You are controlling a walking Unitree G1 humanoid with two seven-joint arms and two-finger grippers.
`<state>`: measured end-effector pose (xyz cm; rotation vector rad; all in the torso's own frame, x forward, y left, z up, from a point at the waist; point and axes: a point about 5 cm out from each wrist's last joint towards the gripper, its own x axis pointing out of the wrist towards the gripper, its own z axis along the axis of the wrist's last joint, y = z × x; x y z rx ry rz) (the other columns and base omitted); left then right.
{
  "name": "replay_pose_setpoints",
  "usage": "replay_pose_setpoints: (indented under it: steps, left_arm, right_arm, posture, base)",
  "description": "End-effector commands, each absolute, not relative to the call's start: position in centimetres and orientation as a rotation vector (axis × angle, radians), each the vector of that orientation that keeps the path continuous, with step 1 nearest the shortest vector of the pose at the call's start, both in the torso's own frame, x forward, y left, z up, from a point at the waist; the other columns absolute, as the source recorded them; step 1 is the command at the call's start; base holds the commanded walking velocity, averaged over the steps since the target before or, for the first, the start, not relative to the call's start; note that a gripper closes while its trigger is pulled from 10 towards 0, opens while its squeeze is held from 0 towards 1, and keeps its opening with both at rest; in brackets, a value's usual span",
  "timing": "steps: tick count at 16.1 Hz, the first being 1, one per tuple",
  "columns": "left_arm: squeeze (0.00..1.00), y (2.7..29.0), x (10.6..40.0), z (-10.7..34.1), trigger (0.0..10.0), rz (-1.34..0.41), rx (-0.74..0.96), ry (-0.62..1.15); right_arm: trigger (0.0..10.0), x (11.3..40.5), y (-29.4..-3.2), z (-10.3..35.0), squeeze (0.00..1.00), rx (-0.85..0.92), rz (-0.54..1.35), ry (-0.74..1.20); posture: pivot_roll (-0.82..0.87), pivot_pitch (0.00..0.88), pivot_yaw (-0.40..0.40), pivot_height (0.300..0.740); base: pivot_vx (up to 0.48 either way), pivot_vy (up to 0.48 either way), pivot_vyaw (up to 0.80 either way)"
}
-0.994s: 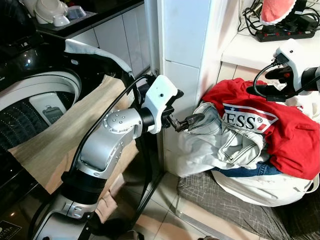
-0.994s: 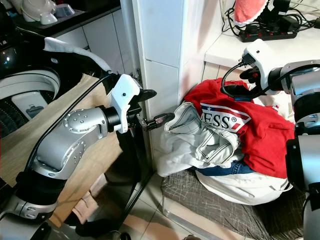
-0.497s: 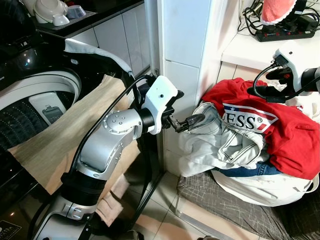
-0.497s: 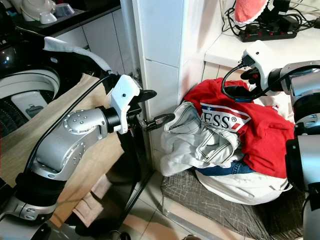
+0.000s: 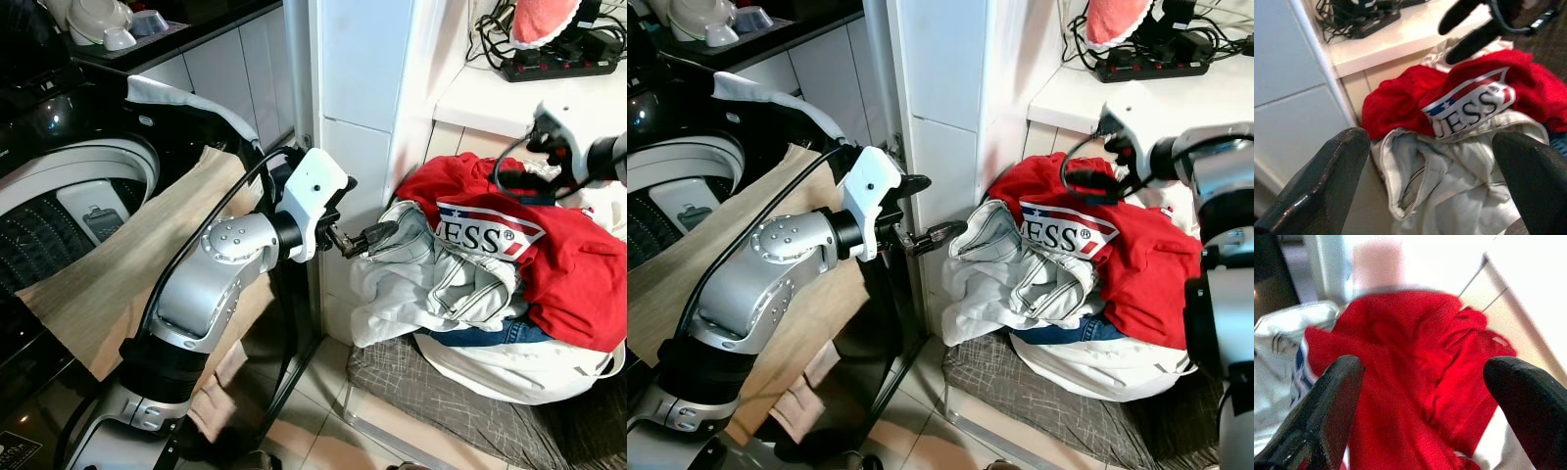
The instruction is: Clothes washing
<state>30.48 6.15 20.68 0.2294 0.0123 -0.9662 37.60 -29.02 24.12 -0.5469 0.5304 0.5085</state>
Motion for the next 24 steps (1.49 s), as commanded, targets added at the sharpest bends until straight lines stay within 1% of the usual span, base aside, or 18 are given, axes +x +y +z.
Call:
replay_pose_setpoints:
  steps: [1,2,7,8,9,10,11,12,13,14,15,16,17,18,21,22,24]
  left_arm:
    - [0.0,6.4,30.6,19.9,10.0,-0.944,0.264,0.051]
    - [0.0,6.4,30.6,19.8,10.0,-0.949,0.267,0.057]
    - [0.0,6.7,30.6,18.9,10.0,-0.937,0.305,0.11]
    - [0.0,7.1,31.0,17.8,10.0,-0.883,0.32,0.178]
    - [0.0,8.1,32.0,16.4,10.0,-0.743,0.374,0.224]
    - [0.0,8.6,32.4,16.0,10.0,-0.683,0.376,0.233]
    - [0.0,9.5,33.6,17.0,10.0,-0.512,0.252,0.154]
    - [0.0,10.4,34.1,18.2,10.0,-0.419,0.116,0.088]
    - [0.0,10.6,34.1,18.6,10.0,-0.406,0.083,0.075]
    - [0.0,10.8,34.0,18.5,10.0,-0.42,0.101,0.086]
    - [0.0,10.7,33.9,18.2,10.0,-0.436,0.119,0.097]
    - [0.0,10.1,33.9,18.2,10.0,-0.458,0.116,0.094]
    - [0.0,9.6,33.9,18.3,10.0,-0.474,0.119,0.085]
    - [0.0,9.1,33.9,18.6,10.0,-0.502,0.104,0.073]
    - [0.0,8.2,33.6,18.9,10.0,-0.573,0.121,0.069]
    - [0.0,7.8,33.4,18.8,10.0,-0.629,0.144,0.082]
    - [0.0,7.2,32.4,18.7,10.0,-0.748,0.152,0.1]
  right_arm:
    - [10.0,37.5,-28.6,23.7,0.0,-0.616,0.558,0.55]
    - [10.0,37.4,-28.6,23.1,0.0,-0.647,0.584,0.569]
    - [10.0,37.3,-28.4,22.0,0.0,-0.625,0.577,0.59]
    - [10.0,37.4,-28.4,22.0,0.0,-0.618,0.558,0.576]
    - [10.0,37.7,-28.1,22.1,0.0,-0.647,0.532,0.517]
    - [10.0,37.8,-27.9,22.2,0.0,-0.641,0.527,0.474]
    - [10.0,38.5,-26.5,23.8,0.0,-0.534,0.507,0.255]
    - [10.0,38.4,-25.8,24.7,0.0,-0.435,0.495,0.13]
    - [10.0,38.1,-25.7,24.6,0.0,-0.426,0.499,0.115]
    - [10.0,37.4,-25.6,22.9,0.0,-0.472,0.502,0.165]
    - [10.0,36.8,-25.8,21.6,0.0,-0.47,0.517,0.225]
    - [10.0,36.9,-26.6,21.2,1.0,-0.432,0.472,0.261]
    - [10.0,37.1,-27.4,21.4,1.0,-0.387,0.421,0.294]
    - [10.0,37.4,-27.9,22.2,1.0,-0.381,0.4,0.289]
    - [10.0,37.4,-27.8,23.4,1.0,-0.401,0.463,0.337]
    - [10.0,37.7,-27.8,24.0,1.0,-0.428,0.494,0.383]
    - [10.0,38.0,-27.5,25.3,1.0,-0.443,0.538,0.41]
  posture:
    - [-0.07,0.036,0.081,0.74]
    - [-0.07,0.036,0.081,0.74]
    - [-0.07,0.033,0.082,0.74]
    - [-0.07,0.033,0.082,0.74]
    - [-0.07,0.023,0.071,0.74]
    - [-0.07,0.02,0.067,0.74]
    - [-0.06,0.005,0.055,0.74]
    - [-0.05,0.0,0.055,0.74]
    - [-0.05,0.0,0.055,0.74]
    - [-0.05,0.006,0.066,0.74]
    - [-0.06,0.011,0.079,0.74]
    - [-0.06,0.011,0.079,0.74]
    - [-0.07,0.018,0.091,0.74]
    - [-0.07,0.018,0.092,0.74]
    - [-0.07,0.02,0.098,0.74]
    - [-0.07,0.024,0.094,0.74]
    - [-0.07,0.025,0.092,0.74]
  base:
    - [0.0,0.0,0.0]
    - [0.0,0.0,0.0]
    - [0.0,0.0,0.0]
    - [0.0,0.0,0.0]
    - [0.0,0.0,0.0]
    - [0.0,0.0,0.0]
    - [0.0,0.0,0.0]
    - [0.0,0.0,0.0]
    - [0.0,0.0,0.0]
    - [0.0,0.0,0.0]
    - [0.0,0.0,0.0]
    - [0.0,0.0,0.0]
    - [0.0,0.0,0.0]
    - [0.0,0.0,0.0]
    - [0.0,0.0,0.0]
    - [0.0,0.0,0.0]
    - [0.0,0.0,0.0]
